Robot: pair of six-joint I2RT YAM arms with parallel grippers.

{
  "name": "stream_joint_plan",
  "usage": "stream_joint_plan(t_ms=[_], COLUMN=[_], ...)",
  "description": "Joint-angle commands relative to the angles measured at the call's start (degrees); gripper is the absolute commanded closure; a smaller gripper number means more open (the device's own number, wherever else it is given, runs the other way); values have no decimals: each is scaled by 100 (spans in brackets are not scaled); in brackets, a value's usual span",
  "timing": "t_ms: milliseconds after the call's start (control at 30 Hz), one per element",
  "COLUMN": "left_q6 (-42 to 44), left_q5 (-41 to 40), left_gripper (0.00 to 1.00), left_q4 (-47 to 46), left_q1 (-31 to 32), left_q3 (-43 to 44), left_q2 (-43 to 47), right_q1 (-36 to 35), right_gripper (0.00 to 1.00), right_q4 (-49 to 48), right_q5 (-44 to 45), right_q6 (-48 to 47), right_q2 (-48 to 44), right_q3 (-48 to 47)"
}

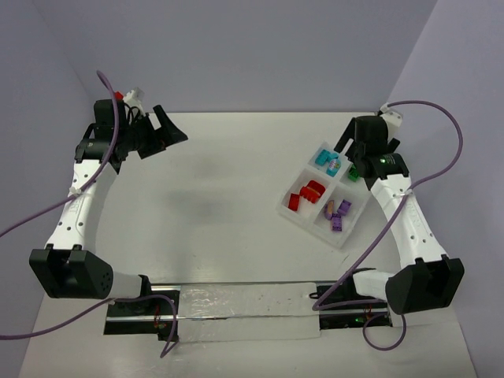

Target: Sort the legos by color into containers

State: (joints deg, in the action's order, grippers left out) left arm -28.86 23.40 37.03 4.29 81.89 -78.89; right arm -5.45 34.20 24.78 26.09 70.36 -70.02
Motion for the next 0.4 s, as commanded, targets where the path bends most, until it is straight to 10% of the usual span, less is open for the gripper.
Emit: stream_joint_plan(t_ms=[0, 367], left_q6=[48, 54], left_q5=[-75, -159], left_gripper=[1, 1], left_q4=[-21, -20], left_q1=[1, 1], left_q3=[249, 344], left_q2=[156, 199], right_q1=[36, 38], right_gripper=[4, 0], right_q4=[93, 56], right_q5=[333, 670], right_q6=[-26, -238], right_q2=[-484, -959], right_q3=[-48, -788])
